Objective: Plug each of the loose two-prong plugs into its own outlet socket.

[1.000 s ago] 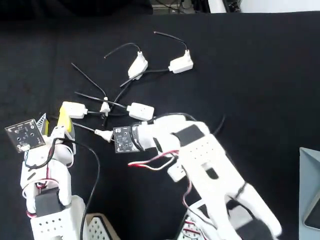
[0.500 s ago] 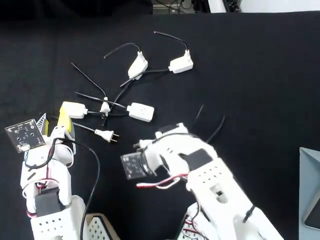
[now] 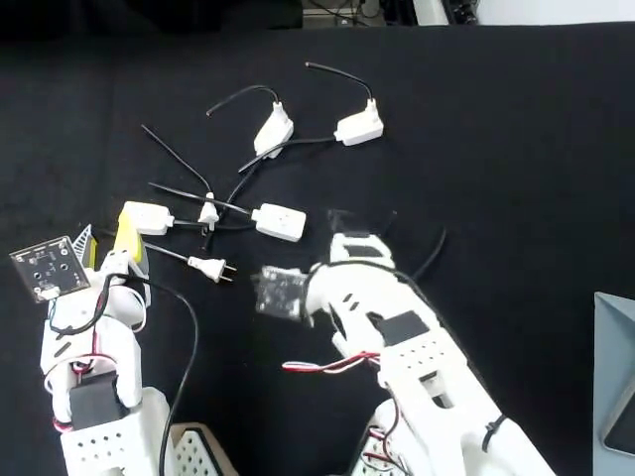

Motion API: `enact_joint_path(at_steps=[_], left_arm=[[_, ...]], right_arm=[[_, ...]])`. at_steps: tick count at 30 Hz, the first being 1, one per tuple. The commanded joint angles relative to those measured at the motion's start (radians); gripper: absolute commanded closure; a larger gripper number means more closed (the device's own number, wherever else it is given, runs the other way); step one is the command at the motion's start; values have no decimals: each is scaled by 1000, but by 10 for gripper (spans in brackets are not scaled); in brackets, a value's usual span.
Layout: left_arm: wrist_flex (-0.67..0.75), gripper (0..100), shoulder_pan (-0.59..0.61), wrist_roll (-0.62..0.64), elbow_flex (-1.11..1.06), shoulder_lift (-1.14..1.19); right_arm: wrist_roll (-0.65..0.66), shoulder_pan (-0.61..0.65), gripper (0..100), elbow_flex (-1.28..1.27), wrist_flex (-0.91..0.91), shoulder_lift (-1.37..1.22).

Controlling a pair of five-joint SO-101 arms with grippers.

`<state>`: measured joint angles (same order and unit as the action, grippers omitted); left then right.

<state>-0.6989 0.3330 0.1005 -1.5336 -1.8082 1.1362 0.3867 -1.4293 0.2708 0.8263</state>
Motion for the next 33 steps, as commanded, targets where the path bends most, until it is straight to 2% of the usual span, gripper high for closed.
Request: enact_joint_path(at_steps=[1,5,11,13,16,20,24,33], left_arm=[[26,830,-1,-3,4,-6],[26,830,-1,-3,4,-6],[26,830,-1,-5,4,-6],[26,830,-1,-3,4,-6],[26,830,-1,-3,4,-6],[26,830,-1,-5,4,-6],[26,830,-1,-5,4,-6],[26,830,-1,-5,4,-6]], right_arm=[[-216,-26,766,67,-18,24],[-505,-23,805,101,9,18],[-1074,3,808,383,456,16],[-1218,28,808,478,580,16],[-1382,83,807,542,660,16],[-1504,152,807,519,635,16],[-1623,169,807,516,623,-2],[-1729,169,807,642,629,-314]])
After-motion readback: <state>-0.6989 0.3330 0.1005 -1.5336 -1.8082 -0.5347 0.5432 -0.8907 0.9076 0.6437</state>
